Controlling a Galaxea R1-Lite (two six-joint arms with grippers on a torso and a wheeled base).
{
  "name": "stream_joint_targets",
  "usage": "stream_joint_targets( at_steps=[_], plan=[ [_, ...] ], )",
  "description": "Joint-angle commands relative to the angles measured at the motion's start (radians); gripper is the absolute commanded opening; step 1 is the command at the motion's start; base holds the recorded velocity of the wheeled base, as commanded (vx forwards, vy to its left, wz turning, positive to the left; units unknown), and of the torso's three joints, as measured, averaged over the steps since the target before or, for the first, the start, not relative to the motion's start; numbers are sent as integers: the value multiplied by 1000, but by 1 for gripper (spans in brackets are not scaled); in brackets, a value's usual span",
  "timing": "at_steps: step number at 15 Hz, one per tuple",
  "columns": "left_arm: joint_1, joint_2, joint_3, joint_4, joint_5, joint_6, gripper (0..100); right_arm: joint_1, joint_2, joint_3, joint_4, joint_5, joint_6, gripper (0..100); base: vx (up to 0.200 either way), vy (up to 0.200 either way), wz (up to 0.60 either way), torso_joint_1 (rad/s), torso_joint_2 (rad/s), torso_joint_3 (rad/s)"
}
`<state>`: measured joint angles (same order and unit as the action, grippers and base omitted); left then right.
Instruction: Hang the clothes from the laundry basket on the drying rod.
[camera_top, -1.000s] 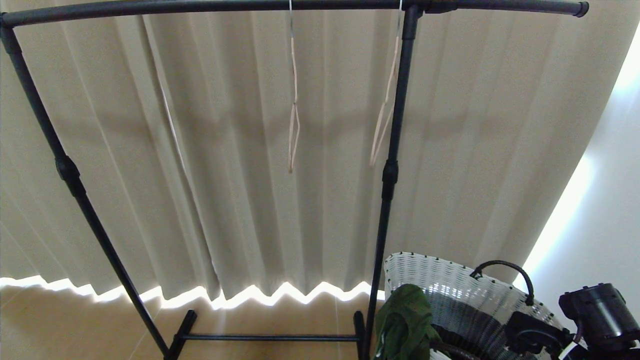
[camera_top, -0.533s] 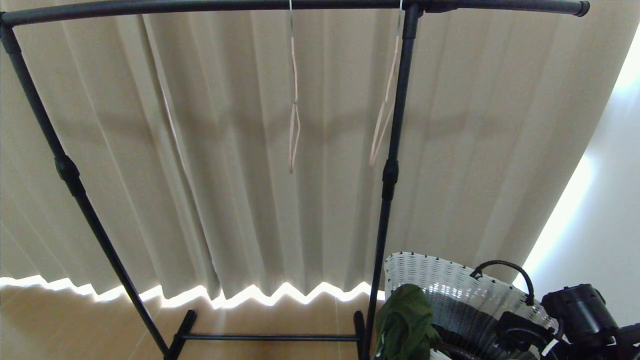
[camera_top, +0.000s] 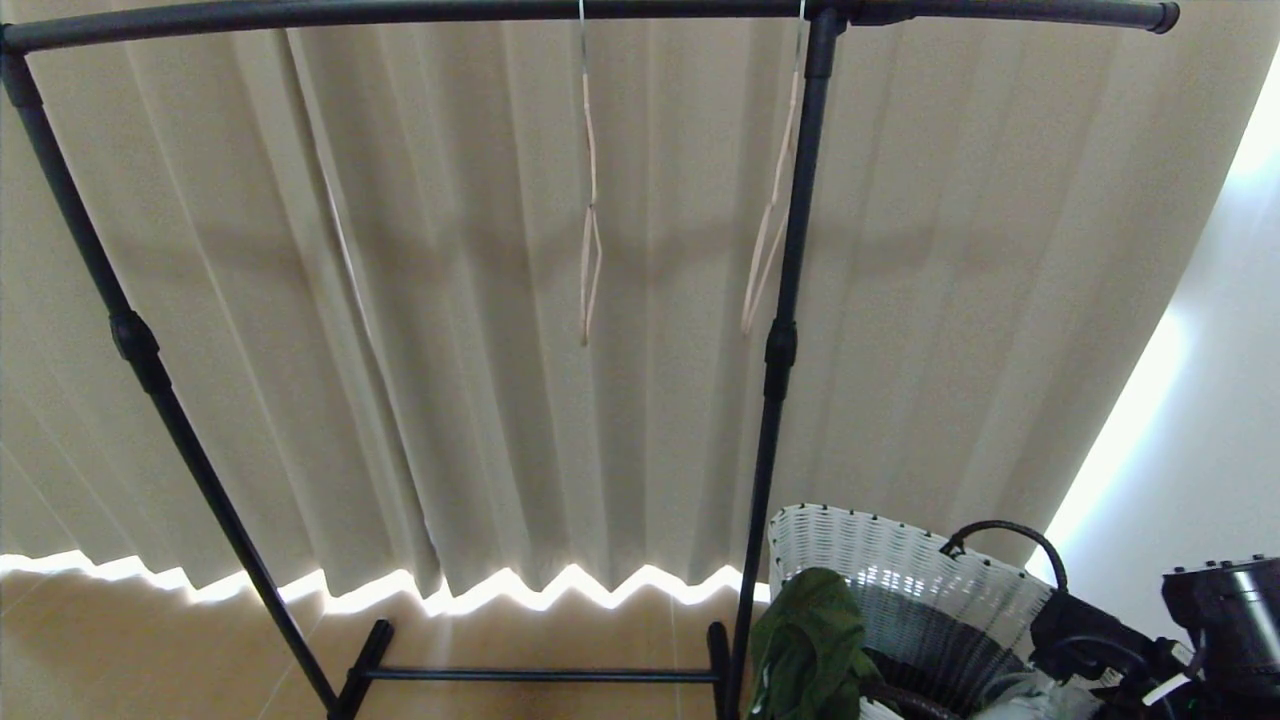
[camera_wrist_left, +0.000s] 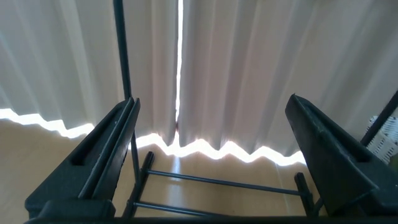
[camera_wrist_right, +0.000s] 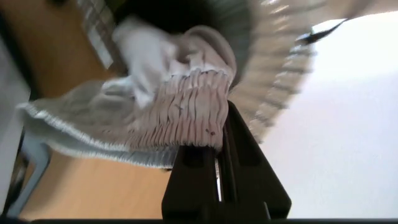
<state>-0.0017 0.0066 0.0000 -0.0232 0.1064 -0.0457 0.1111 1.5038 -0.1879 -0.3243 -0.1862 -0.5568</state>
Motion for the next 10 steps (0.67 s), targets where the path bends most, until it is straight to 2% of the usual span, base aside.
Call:
stream_joint_targets(
  at_steps=[1, 3, 6, 7, 9, 10],
  plan=[
    [0, 1, 0, 2, -53, 18, 100, -74, -364, -4, 4, 1, 5, 0, 0, 0, 0, 0, 0, 0],
    [0, 3, -3, 32, -136, 76, 100, -129, -502, -27, 2, 10, 54, 0, 0, 0, 0, 0, 0, 0],
    [0, 3, -3, 34, -157, 86, 100, -131, -591, -54, 2, 16, 192, 0, 0, 0, 0, 0, 0, 0],
    [0, 3, -3, 34, -157, 87, 100, -129, -620, -61, -4, 16, 262, 0, 0, 0, 0, 0, 0, 0],
    [0, 3, -3, 34, -157, 89, 100, -129, -648, -62, -6, 36, 279, 0, 0, 0, 0, 0, 0, 0],
    [0, 3, -3, 34, -157, 87, 100, -129, -666, -62, 2, 50, 279, 0, -200, 0, 0, -2, 7, 2]
  ],
)
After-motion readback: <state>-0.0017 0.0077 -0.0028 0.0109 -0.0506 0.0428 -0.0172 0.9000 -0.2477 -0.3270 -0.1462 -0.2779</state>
